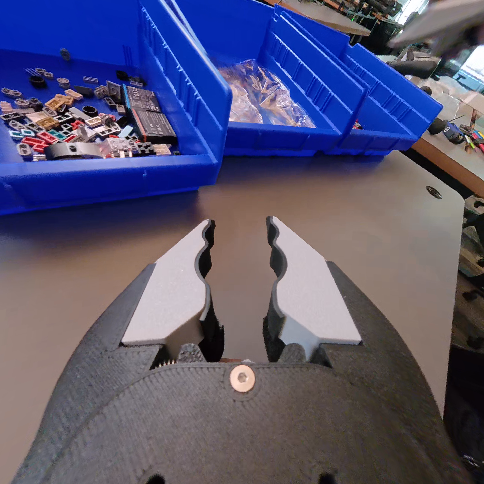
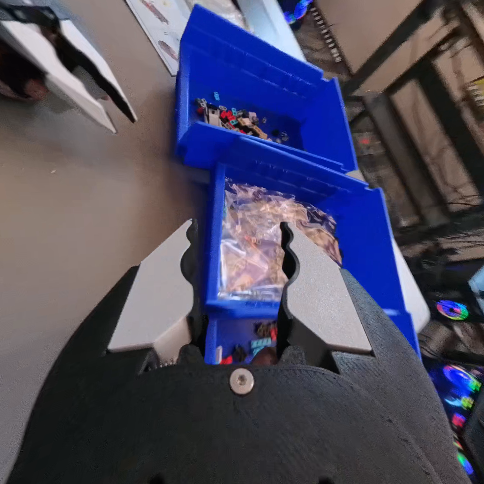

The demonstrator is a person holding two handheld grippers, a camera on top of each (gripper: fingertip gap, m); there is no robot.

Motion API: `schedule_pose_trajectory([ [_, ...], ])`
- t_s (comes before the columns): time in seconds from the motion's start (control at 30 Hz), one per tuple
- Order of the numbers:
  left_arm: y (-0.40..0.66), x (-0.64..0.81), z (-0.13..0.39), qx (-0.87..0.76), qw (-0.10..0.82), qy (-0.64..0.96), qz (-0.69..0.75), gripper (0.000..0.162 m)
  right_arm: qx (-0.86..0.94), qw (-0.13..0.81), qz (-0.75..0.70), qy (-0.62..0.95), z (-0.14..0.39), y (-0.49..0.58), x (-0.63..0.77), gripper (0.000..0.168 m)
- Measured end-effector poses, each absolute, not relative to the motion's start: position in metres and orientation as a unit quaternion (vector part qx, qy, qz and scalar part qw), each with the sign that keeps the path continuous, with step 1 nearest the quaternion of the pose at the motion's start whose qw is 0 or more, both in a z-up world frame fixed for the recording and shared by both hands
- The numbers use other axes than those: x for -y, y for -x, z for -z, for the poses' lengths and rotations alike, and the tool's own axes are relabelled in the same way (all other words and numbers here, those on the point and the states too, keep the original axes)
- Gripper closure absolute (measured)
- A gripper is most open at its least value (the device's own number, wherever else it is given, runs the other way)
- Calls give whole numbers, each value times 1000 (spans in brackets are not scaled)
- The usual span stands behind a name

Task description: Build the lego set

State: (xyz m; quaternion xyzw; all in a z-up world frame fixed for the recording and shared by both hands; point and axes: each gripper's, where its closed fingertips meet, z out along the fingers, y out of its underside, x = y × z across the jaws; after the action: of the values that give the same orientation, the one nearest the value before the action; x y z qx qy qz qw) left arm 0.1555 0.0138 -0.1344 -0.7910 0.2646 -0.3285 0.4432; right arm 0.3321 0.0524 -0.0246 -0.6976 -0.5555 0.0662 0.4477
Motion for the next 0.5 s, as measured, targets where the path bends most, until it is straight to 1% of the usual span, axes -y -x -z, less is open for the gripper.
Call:
schedule_pose_trajectory([
  [0.13,-143,-8,134,-251,449,788,339,121,573,322,-134,742,58,-316,-120,95],
  [0.3,-137,-2,132,-245,444,782,362,121,567,175,-154,790,114,-315,-174,95],
  [0.37,-137,-2,132,-243,436,782,373,121,564,127,-142,804,133,-319,-186,96],
  [0.5,-139,-2,136,-240,414,786,392,121,545,58,-149,823,157,-326,-194,106],
])
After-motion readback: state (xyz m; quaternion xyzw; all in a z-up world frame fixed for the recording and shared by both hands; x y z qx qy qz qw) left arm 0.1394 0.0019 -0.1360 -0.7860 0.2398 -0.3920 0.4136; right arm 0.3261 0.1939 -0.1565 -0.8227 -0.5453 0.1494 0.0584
